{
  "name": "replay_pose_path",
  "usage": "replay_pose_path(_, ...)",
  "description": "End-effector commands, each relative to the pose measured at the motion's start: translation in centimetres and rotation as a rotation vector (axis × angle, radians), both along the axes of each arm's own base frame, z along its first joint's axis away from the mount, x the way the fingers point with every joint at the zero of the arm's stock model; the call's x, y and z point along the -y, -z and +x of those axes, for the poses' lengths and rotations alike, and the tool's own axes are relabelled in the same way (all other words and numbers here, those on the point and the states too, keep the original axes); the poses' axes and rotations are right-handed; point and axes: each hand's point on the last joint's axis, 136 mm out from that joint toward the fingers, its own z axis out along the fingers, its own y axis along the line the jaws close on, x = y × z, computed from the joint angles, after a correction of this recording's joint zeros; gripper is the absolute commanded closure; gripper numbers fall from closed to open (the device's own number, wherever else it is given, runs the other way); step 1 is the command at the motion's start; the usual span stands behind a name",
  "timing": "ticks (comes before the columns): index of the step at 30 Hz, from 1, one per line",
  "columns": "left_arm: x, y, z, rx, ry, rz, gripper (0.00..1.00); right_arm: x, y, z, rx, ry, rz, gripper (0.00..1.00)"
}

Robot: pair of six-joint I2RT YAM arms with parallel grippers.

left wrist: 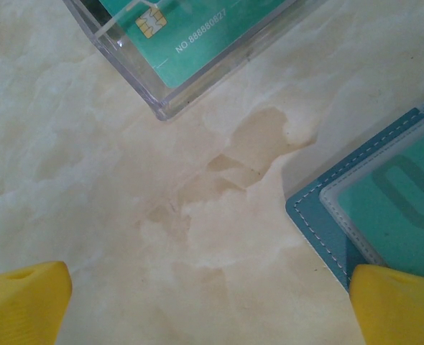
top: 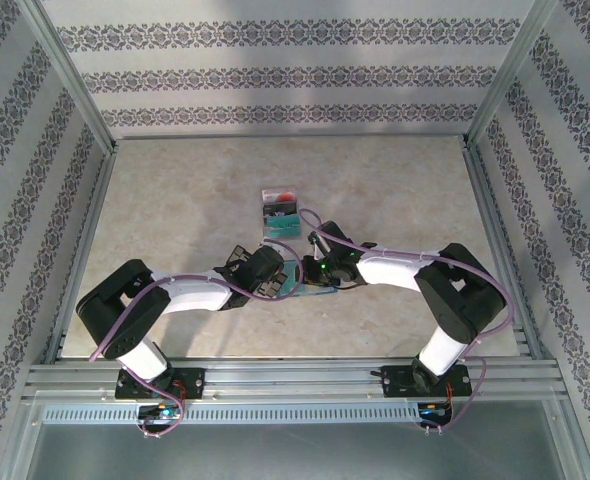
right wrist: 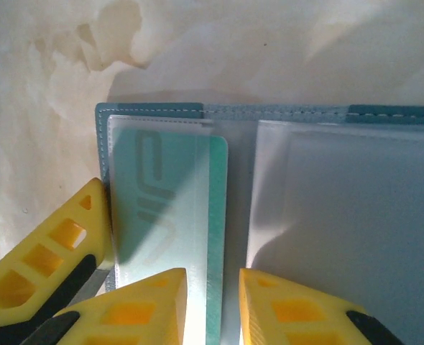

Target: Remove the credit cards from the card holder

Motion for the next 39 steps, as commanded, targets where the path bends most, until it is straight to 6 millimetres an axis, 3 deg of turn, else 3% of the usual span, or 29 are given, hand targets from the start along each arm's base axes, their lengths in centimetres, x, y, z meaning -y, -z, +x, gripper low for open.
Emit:
replay_pose_path(1,-0.4,0.7,-0.4,-0.028,-0.013,0.028,0.01,-0.7,-0.1,0.7,-0.005,0.002,0.022,0.74)
replay_pose_path(17,-0.1,1.1,-0.4,-0.042,-0.004,0.03,0.01,-1.3,0.2,0.6,-0.038,0.004,0.064,0.77)
replay_pose_path(30,-0.3,1.3,-0.5,-0.05,-0.008,0.04,0.01,-2.4,-2.8,1.3,-0.019,0.02,0.357,0.84)
replay_pose_path(39,-0.3,1.5,-0.5,-0.055,-0.011,0.045,0.01,-2.0,-4.1,1.5,0.008,0.024,0.428,0.86)
